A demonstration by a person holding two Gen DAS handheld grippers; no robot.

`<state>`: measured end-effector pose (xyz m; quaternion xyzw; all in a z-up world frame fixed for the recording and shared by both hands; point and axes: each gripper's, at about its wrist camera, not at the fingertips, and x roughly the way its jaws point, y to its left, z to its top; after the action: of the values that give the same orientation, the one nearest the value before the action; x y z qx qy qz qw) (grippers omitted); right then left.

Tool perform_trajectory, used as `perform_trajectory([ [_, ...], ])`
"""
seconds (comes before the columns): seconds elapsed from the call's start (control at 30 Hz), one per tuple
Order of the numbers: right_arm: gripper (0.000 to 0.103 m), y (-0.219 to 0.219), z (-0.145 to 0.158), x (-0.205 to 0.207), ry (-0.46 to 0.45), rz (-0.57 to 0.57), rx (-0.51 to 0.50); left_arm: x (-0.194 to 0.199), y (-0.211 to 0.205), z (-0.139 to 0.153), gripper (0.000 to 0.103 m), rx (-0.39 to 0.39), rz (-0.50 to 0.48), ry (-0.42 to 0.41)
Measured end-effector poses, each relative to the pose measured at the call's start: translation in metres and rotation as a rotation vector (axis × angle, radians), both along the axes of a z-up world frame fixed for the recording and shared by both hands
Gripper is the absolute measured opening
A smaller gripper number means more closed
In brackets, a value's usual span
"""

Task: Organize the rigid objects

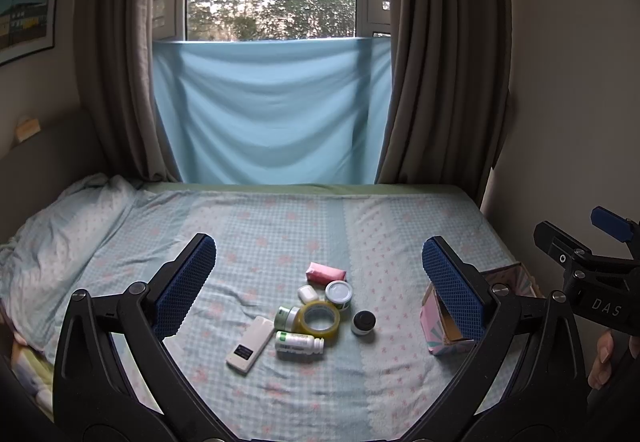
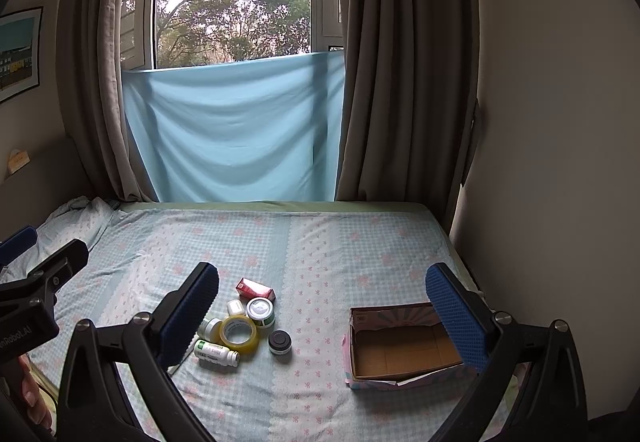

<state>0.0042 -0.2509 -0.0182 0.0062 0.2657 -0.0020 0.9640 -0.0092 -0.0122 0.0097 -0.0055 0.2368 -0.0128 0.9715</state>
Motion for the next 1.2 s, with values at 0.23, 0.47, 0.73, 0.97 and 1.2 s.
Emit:
perform_trajectory([
  [0.23,0.103,0.001,-0.001,0.005,0.018,0.022,0.005,0.008,0.013,-0.004,0.102,-0.019,0.023,0.041],
  [0.47,0.103,0.010,-0.021,0.032,0.103,0.108,0.013,0.022,0.036,-0.030,0.102,-0.021,0.091,0.140],
  [0.73,0.103,0.023,-0.079,0.070,0.225,0.236,0.041,0.033,0.058,-0.091,0.102,-0.017,0.198,0.286],
  [0.97,0.103,0.044,-0.136,0.107,0.322,0.249,0.016,0.072,0.086,-0.152,0.102,-0.017,0.159,0.408],
  [1.2,0.103,0.064,-0.203,0.150,0.428,0.185,-0.030,0.152,0.098,-0.228,0.102,0.030,0.001,0.548],
])
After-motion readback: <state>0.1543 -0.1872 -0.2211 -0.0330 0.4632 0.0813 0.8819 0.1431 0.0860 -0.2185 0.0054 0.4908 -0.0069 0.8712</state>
